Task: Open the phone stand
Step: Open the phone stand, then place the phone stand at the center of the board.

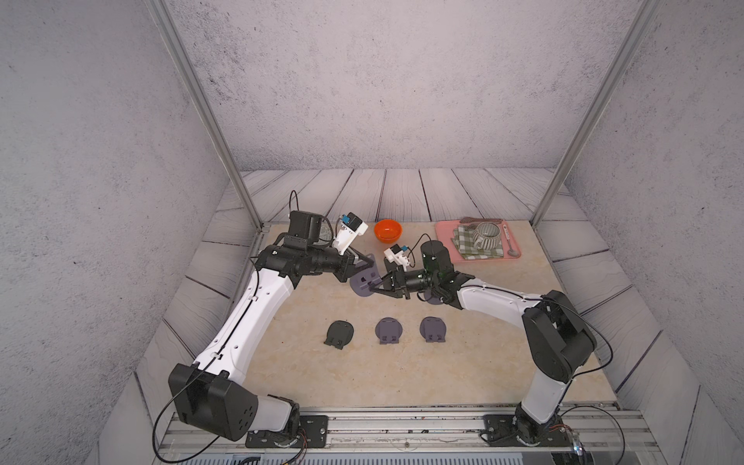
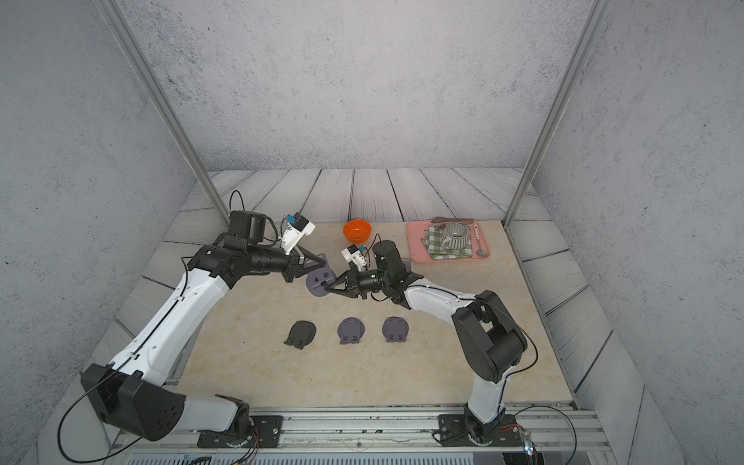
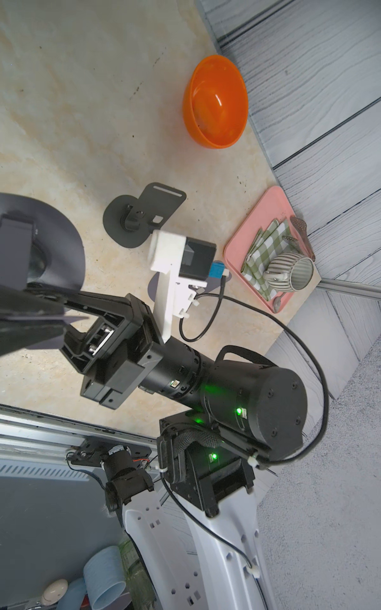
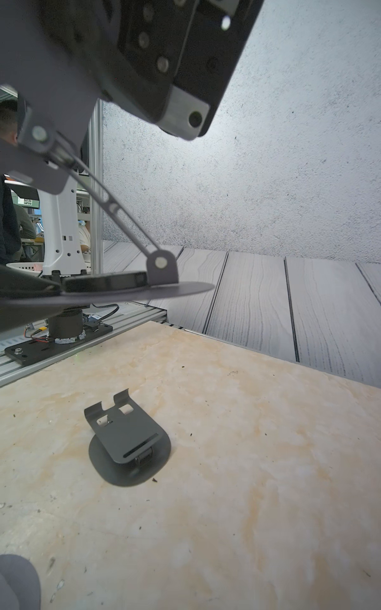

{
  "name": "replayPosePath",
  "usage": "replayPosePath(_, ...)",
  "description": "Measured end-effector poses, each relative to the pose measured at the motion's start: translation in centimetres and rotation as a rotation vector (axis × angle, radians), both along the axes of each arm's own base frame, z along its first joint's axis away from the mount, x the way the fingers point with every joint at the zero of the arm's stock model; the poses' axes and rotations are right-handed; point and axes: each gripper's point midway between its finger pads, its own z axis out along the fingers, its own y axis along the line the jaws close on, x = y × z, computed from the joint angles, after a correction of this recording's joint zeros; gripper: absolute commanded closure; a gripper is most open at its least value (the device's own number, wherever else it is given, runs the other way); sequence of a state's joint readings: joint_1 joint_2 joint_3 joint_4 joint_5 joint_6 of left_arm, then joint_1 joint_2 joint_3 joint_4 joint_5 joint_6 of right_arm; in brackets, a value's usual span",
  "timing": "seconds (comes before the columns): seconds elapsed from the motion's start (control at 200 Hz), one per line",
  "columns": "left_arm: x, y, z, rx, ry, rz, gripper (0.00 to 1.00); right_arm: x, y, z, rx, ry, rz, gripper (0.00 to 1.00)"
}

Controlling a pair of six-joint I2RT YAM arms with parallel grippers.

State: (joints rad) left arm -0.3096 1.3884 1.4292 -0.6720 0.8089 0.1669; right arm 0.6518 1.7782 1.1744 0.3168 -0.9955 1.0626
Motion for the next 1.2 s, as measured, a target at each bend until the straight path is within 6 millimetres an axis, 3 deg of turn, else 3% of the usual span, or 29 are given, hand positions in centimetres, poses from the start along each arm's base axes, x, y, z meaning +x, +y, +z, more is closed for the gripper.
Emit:
replayPosePath(0.12,0.8,-0.4,-0.3,-0.008,-0.009,-0.012,1.0,1.1,-0.5,-0.1,-0.031,-0.013,-0.012,0.86)
replayPosePath(0.255,2.3,-1.1,-1.8,0.003,-0.002,-0.016,1.0,2.1,-1.6,-1.5,-0.09,-0.008,-0.028,0.74)
replayPosePath(0.43,4.8,0.3,-4.7,0.089,0.013,0.071,1.0,2.8,-3.7,-1.9,-0.122,-0.033,-0.04,0.73)
replayPosePath(0.711,8.7,2.4,-6.3,0.072,0.008,0.17,1.0,3.3,-7.0,0.0,-0.156,-0.139,-0.096,0.69)
replayPosePath(0.806,11.0,2.8,-8.6,0.05,0.052,0.197,1.0,3.0,-7.8,0.9,-0.161,-0.182,-0.109,0.67)
replayPosePath(0.901,13.1,2.9,-12.2,0.032,0.133,0.212,1.0,2.8,-8.5,1.6,-0.166,-0.221,-0.119,0.65)
replayPosePath(1.056,15.1,2.6,-17.8,0.013,0.257,0.223,1.0,3.0,-9.7,1.1,-0.189,-0.234,-0.138,0.65)
replayPosePath(1.201,16.0,2.5,-19.5,0.006,0.294,0.224,1.0,3.1,-10.6,-0.3,-0.214,-0.205,-0.154,0.65)
